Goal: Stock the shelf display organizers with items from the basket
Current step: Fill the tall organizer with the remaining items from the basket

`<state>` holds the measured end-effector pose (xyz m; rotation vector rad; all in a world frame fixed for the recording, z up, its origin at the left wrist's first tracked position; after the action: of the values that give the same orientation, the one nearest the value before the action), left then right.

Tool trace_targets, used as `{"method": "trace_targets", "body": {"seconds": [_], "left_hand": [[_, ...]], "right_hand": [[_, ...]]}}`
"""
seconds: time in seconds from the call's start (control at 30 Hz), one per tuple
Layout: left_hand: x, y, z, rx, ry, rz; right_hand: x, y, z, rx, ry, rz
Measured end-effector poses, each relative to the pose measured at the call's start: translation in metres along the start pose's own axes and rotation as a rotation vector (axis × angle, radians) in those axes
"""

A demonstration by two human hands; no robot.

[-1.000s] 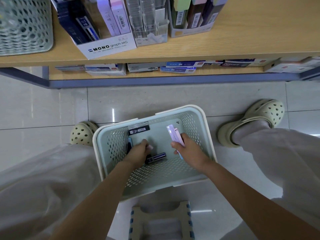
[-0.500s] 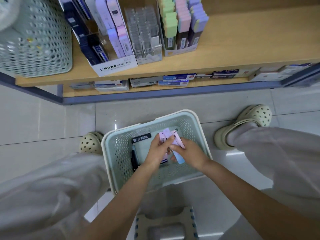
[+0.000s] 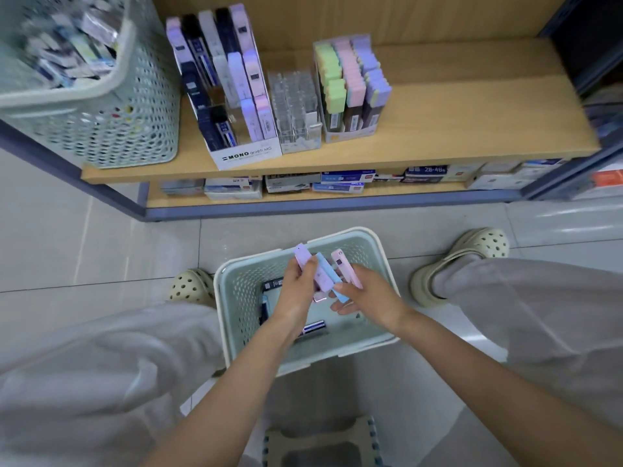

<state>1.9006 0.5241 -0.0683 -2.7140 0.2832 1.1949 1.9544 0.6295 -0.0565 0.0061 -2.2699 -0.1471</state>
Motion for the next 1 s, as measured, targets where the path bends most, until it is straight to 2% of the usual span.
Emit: {"method": "trace_targets", "body": {"seconds": [0.2,0.27,0.43,0.67,0.8,1.0], "left_hand": [[-0.019,-0.004,-0.024,0.086,-0.108,0.072],[-0.028,0.0,-0.028,0.063,-0.133,0.068],[-0.066,0.017,-0.035,-0.006,-0.274,0.064],[-0.125,0.047,-0.031,-0.105,-0.443,-0.01],[-0.147,0.064,-0.021,-0.169,-0.5,-0.038],[-0.165,0.082,-0.004,-0.177,-0.498,-0.11]], "right_hand": [[0.025,-0.009,-0.019,0.062,0.051,-0.195],[0.038,-0.005,-0.024,-0.007,0.121,-0.313],[0.08,0.009,-0.029,-0.14,0.378,-0.782],[0.15,0.033,-0.027,-0.27,0.469,-0.617],[0.193,0.038,-0.001,-0.365,0.538,-0.731],[0.24,0.031,0.034,-0.402,0.579,-0.714]]}}
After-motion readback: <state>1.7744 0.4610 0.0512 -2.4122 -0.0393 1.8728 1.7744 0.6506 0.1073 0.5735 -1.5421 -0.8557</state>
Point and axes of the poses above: each hand's wrist, its own z-axis towards the middle knuckle, its own y-axis out of the back of the hand, x = y × z, the point moved 7 cm from there along z, towards the middle knuckle
